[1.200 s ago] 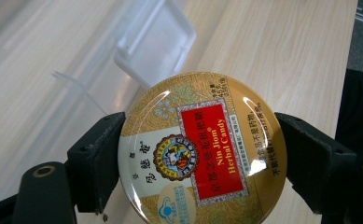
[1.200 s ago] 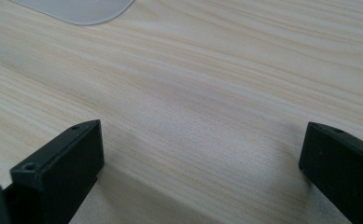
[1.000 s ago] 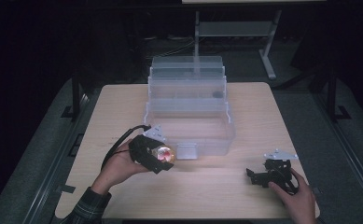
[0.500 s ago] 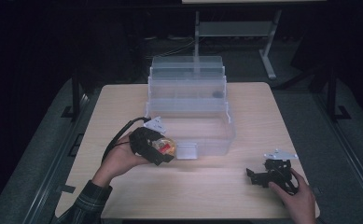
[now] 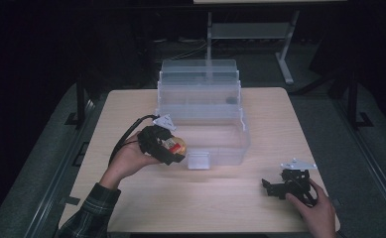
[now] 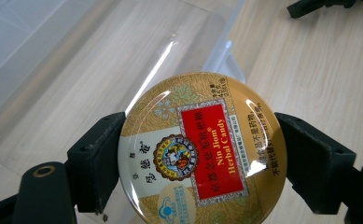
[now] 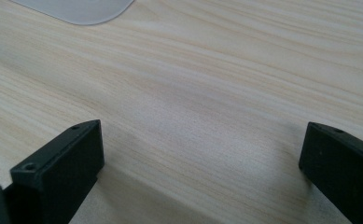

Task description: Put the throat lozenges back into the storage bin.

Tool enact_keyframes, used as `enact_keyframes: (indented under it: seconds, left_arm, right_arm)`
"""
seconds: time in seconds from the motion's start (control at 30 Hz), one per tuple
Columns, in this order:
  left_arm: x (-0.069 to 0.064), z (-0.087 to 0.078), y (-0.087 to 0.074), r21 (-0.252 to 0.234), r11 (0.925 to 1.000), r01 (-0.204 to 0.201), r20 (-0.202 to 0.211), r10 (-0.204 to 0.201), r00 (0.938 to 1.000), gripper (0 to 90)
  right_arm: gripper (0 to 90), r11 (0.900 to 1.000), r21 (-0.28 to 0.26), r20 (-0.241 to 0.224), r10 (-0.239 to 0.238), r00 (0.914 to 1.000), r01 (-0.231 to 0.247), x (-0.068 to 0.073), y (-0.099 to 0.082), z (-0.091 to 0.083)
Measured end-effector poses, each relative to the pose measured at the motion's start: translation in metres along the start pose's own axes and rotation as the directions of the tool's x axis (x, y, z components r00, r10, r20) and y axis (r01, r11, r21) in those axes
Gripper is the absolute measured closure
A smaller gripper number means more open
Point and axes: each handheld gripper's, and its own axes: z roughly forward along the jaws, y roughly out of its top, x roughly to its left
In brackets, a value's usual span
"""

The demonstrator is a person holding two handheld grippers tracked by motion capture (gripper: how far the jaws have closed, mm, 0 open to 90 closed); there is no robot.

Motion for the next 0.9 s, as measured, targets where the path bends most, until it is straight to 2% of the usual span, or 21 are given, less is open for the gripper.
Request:
enact_keyframes:
  seconds: [0.23,0.27,0.33,0.4,0.9]
  left_arm:
    - [0.007,0.004,0.002,0.0,0.9998,0.021,-0.007,-0.021,0.9998,19.6]
    - [0.009,0.003,0.002,0.012,0.9999,0.012,-0.008,-0.012,0.9999,19.6]
    - [0.012,0.006,0.003,0.001,0.9995,0.031,-0.015,-0.031,0.9994,19.6]
    - [0.014,0.006,0.003,0.012,0.9996,0.024,-0.014,-0.024,0.9996,19.6]
    - [0.033,0.009,0.004,0.009,0.9967,0.08,-0.055,-0.08,0.9953,19.6]
  right_arm:
    - [0.0,1.0,0.001,0.0,0.0,1.0,0.0,0.0,0.0,0.0]
    - [0.0,1.0,0.0,0.0,0.0,1.0,0.0,0.0,0.0,0.0]
    - [0.0,1.0,0.001,0.001,0.0,1.0,0.0,0.0,0.0,0.0]
    - [0.0,1.0,0.001,0.002,0.001,1.0,-0.001,0.0,0.0,0.0]
    - [0.0,1.0,0.001,0.001,0.0,1.0,0.0,0.0,0.0,0.0]
